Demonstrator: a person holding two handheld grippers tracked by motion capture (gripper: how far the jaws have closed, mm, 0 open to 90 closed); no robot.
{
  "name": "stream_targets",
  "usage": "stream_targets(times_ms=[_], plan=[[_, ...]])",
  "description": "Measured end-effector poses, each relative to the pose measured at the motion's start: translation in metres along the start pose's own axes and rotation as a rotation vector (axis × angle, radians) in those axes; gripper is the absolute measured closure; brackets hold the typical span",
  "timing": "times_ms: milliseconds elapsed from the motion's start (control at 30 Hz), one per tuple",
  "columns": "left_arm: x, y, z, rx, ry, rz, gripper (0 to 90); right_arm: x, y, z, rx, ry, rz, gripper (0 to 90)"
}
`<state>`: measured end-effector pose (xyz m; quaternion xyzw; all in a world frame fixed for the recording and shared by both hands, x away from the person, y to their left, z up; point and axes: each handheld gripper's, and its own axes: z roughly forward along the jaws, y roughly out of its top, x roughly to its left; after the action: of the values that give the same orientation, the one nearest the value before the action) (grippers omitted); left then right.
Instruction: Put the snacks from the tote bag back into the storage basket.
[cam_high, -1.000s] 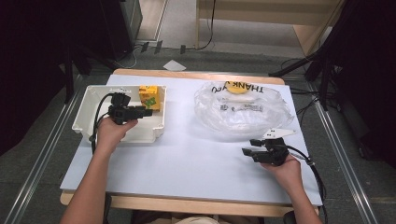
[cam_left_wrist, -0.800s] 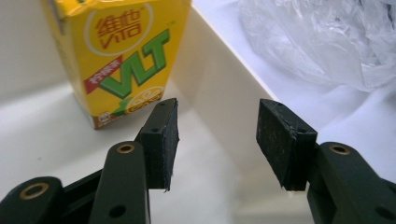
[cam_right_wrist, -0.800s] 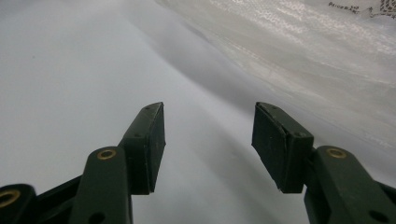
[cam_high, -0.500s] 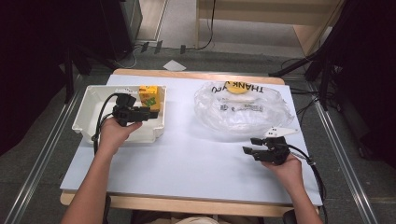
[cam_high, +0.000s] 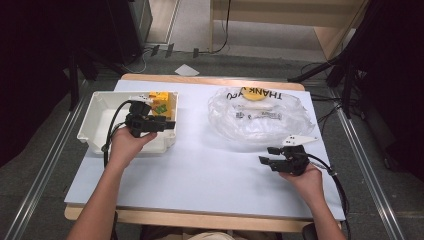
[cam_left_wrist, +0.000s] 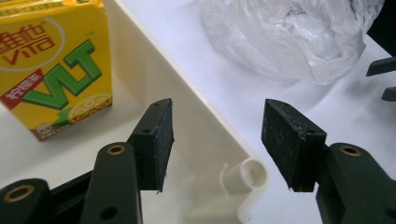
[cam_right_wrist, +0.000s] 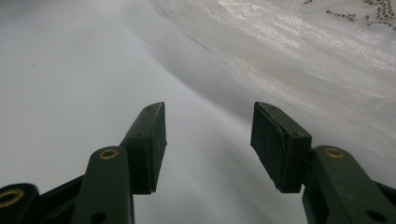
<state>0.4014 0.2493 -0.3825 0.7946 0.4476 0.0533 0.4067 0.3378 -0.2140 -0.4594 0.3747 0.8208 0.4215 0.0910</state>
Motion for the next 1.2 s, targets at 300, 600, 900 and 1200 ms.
stream_targets(times_ms=[300, 600, 900, 1200], plan=[[-0.017, 0.000, 0.009, 0.014, -0.022, 0.038, 43.7, 0.000, 0.001, 0.001, -0.003, 0.000, -0.014, 46.3], [-0.034, 0.000, 0.017, 0.026, -0.039, 0.075, 42.7, 0.001, 0.001, 0.002, 0.000, 0.000, -0.015, 46.0], [-0.049, -0.003, 0.026, 0.040, -0.061, 0.104, 42.4, 0.001, 0.001, 0.002, 0.003, 0.002, -0.016, 45.9], [-0.064, -0.008, 0.038, 0.049, -0.073, 0.137, 41.7, 0.002, 0.002, 0.002, 0.004, 0.003, -0.023, 45.9]])
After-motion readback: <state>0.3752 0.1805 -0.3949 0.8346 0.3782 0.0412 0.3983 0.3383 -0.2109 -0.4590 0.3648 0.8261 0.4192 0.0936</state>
